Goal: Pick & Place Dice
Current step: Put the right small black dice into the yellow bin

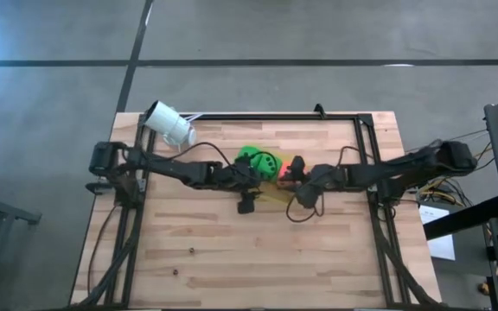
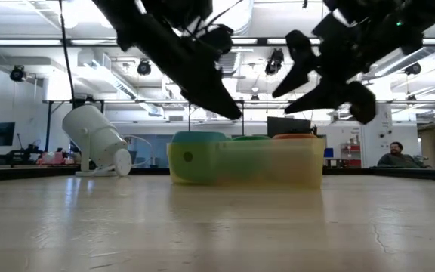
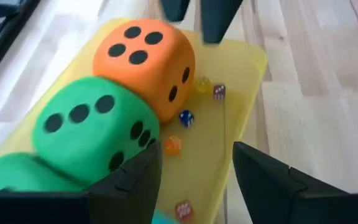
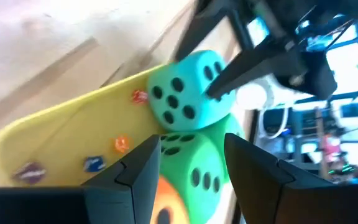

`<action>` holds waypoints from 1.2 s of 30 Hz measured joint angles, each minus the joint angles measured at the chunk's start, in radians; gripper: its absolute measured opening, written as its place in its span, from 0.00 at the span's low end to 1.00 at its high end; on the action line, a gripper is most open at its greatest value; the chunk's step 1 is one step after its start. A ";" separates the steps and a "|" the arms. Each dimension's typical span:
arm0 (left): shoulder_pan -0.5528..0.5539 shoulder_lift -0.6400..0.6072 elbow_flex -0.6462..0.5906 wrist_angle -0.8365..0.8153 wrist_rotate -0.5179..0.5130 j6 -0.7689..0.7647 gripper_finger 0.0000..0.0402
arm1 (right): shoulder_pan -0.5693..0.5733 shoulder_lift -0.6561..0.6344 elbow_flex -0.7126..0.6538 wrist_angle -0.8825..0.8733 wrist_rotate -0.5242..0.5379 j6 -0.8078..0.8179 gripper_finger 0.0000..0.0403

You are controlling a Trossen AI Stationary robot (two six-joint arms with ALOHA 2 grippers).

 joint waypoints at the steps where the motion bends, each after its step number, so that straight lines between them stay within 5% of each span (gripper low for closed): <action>1: 0.000 -0.020 0.000 -0.029 0.000 0.000 0.50 | 0.004 -0.023 -0.002 -0.037 0.000 0.020 0.43; 11: -0.096 -0.192 -0.007 -0.373 0.011 -0.137 0.49 | 0.110 -0.223 -0.005 -0.238 -0.008 0.205 0.43; 31: -0.556 -0.214 -0.040 -0.682 0.054 -1.053 0.49 | 0.272 -0.395 -0.009 -0.262 -0.013 0.281 0.43; 36: -0.619 -0.213 -0.057 -0.699 0.055 -1.171 0.48 | 0.272 -0.394 -0.009 -0.261 -0.079 0.330 0.43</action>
